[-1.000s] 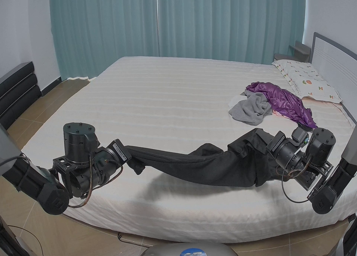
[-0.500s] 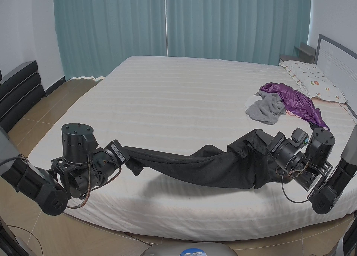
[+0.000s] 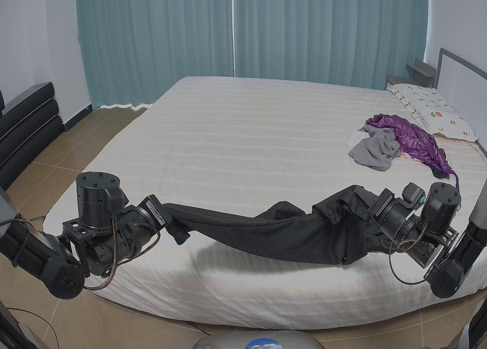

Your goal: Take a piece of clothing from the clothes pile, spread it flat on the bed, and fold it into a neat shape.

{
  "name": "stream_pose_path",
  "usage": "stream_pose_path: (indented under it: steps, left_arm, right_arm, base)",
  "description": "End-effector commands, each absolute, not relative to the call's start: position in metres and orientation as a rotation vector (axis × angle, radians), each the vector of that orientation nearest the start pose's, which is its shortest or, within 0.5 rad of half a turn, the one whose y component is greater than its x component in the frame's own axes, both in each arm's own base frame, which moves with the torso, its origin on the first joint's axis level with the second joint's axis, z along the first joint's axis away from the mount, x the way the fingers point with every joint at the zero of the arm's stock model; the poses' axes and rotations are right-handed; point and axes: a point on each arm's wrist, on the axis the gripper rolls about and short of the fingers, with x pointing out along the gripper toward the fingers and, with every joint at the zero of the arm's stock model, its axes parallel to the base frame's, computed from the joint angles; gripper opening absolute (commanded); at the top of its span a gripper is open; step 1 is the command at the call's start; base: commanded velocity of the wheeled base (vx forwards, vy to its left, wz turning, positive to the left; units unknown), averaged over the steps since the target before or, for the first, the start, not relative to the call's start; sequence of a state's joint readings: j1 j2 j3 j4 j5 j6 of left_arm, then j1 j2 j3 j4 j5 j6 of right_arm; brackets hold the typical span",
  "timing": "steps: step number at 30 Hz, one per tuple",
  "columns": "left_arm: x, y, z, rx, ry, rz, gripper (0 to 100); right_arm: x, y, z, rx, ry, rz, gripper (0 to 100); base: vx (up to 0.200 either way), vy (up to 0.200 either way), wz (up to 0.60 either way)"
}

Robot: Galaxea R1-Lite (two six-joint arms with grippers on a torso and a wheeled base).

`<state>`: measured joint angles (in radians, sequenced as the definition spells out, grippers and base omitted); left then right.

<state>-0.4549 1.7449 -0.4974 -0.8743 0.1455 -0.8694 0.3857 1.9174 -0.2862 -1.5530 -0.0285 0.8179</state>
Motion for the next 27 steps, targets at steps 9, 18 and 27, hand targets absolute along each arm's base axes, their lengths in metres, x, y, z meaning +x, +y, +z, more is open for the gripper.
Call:
stream_pose_path:
  steps: [9, 18, 27]
  left_arm:
    - [0.218, -0.107, 0.132, -0.751, 0.426, -0.156, 0]
    - [0.199, -0.098, 0.167, -0.734, 0.308, -0.166, 0]
    - [0.217, -0.105, 0.236, -0.734, 0.242, -0.184, 0]
  right_arm:
    - [0.201, 0.086, 0.122, 0.8, 0.151, 0.342, 0]
    - [0.16, 0.072, 0.171, 0.811, -0.066, 0.454, 0]
    - [0.186, 0.071, 0.254, 0.791, -0.189, 0.429, 0]
  base:
    - [-0.2, 0.0, 0.0]
    - [-0.067, 0.0, 0.0]
    - [0.0, 0.0, 0.0]
